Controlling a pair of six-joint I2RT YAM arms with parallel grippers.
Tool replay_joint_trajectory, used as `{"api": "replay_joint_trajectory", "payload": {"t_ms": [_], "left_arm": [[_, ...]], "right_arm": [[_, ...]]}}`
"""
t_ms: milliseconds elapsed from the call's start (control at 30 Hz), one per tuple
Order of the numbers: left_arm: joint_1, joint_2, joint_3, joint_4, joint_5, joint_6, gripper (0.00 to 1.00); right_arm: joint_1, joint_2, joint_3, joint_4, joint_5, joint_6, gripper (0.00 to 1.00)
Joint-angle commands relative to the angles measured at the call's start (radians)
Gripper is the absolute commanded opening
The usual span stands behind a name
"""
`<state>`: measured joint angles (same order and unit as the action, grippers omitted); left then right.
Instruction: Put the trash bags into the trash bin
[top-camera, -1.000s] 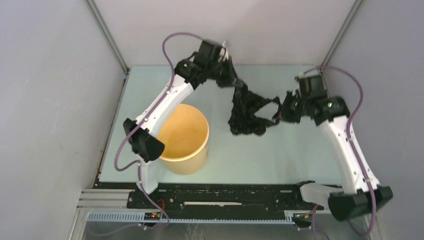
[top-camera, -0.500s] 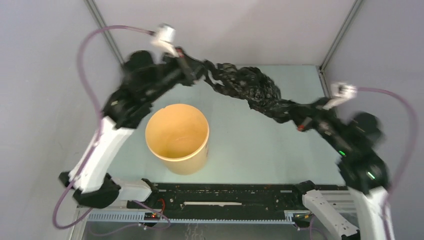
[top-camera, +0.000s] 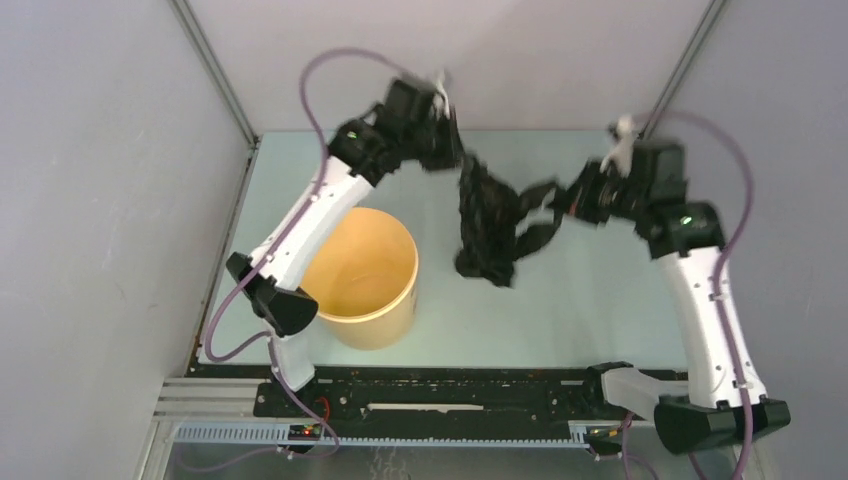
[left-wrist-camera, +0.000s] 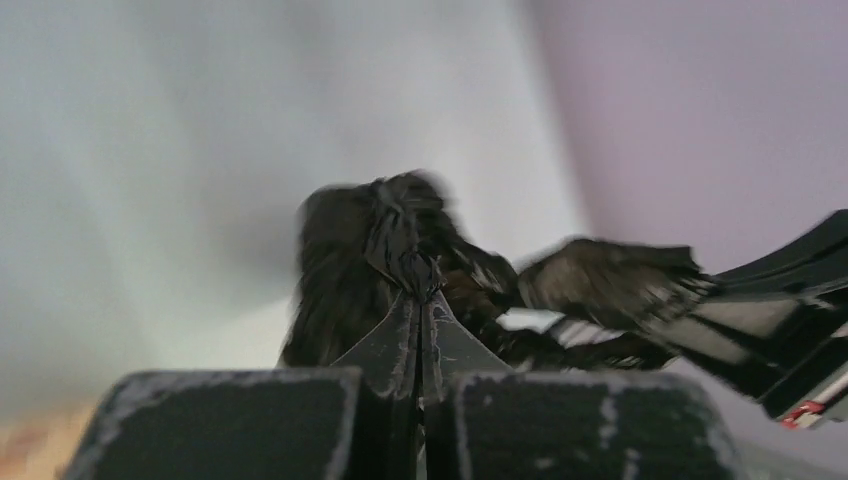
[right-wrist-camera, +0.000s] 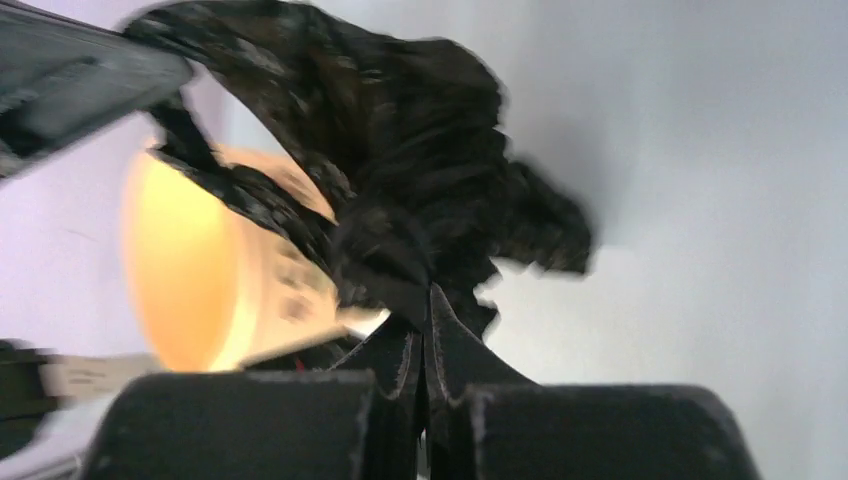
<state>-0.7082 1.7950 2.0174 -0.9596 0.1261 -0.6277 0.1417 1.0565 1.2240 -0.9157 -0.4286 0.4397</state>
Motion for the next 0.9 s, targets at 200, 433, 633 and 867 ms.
{"api": "replay_joint_trajectory", "payload": {"t_ms": [200,433,633,867], "left_arm": [[-0.125,-0.361,-0.094,0.423,-0.265,0.1,0.0],[-0.099,-0.268,-0.392,0.098,-0.176,0.124,0.0],[-0.051,-0.21,-0.206,0.153,-0.11,0.1,0.0],[-0.006,0.044,0.755,0.053,0.001,0.007,0.0]], "right_arm": [[0.206,-0.143,0.407,0.242,0.219,-0.14,0.0],[0.143,-0.103,-0.322,0.131,-0.029,0.014,0.0],[0.06,-0.167,-0.23,0.231,-0.021,0.017,0.0],[-0.048,0.288,0.945,-0.14,-0.098,-0.08,0.0]]}}
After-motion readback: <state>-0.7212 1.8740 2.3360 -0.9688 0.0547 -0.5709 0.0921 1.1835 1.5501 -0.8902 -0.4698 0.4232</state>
